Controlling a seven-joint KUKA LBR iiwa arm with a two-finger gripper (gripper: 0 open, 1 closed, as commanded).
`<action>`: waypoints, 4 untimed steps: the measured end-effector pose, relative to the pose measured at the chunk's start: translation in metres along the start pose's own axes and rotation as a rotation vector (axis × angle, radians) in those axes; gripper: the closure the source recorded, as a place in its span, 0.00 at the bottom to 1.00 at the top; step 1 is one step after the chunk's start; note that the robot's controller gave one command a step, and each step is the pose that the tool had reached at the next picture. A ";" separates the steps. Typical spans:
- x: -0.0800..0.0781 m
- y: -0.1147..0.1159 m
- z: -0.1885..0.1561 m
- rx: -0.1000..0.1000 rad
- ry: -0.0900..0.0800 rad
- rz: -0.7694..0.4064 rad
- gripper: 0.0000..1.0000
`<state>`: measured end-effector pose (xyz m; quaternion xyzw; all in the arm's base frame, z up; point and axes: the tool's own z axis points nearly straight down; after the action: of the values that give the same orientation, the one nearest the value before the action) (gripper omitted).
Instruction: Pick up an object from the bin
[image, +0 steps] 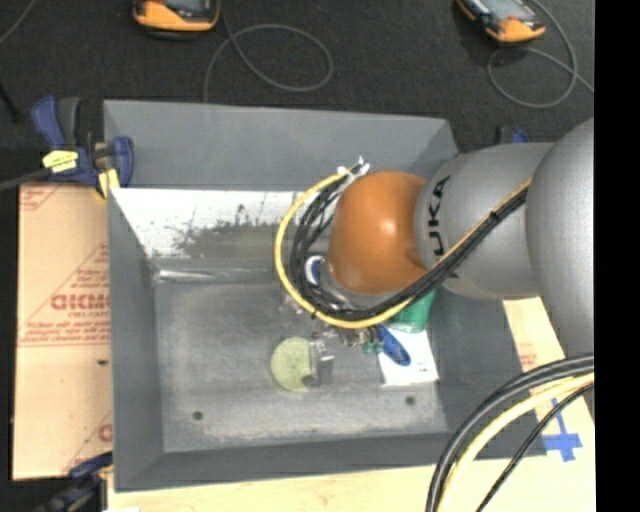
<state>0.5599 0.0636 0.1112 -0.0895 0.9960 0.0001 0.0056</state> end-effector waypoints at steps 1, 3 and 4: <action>-0.003 -0.012 0.042 -0.002 0.012 -0.062 0.00; 0.007 -0.024 0.041 0.001 0.007 0.023 0.00; 0.010 -0.018 0.040 -0.003 0.010 0.101 1.00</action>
Offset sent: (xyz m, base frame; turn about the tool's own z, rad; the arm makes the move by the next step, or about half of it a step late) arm -0.0090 -0.0206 -0.0412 0.1054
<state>0.5542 0.0437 0.0708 -0.0391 0.9992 0.0013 0.0004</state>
